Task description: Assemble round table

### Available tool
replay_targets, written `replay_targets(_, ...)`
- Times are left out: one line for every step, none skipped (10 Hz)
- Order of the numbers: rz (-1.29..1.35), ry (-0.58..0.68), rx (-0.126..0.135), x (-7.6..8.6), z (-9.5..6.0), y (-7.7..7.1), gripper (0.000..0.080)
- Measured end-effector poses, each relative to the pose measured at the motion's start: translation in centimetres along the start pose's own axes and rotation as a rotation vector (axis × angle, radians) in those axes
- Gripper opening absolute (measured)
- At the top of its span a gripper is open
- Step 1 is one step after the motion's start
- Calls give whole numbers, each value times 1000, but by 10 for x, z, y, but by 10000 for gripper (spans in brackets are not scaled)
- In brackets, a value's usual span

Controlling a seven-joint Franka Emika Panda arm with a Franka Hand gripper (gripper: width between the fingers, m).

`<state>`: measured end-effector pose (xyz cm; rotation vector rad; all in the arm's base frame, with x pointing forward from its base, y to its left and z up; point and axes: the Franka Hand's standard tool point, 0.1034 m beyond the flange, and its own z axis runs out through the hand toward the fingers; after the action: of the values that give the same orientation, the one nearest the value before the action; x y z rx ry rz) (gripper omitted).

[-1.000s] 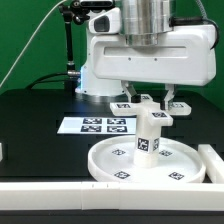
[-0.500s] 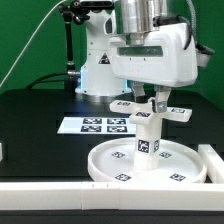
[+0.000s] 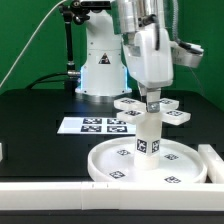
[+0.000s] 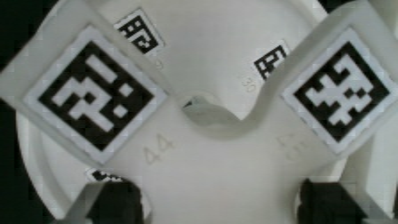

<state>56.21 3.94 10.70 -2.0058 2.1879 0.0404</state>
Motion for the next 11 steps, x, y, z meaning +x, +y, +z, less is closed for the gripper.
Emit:
replay_targets(69,-11,11,0,0,-1,435)
replay_targets(193,-20,33,-1,0,-2,435)
replay_targets(272,-24,56,0,1,-2,435)
replay_targets(314,-30,60,0,1,-2,435)
replay_targets(328,-33,60,0,1,-2,435)
replay_targets(314,-32,58,0,2,-2,503)
replay_targets(298,-35,57,-1,0,-2,503)
replay_targets(273,-47,63,-3,-11,-2,623)
replay_targets(262,-62,67,-3,-21,-2,641)
replay_targets(260,-69,68,-4,-27,-3,641)
replay_targets(257,-67,62,-5,-23,-1,648)
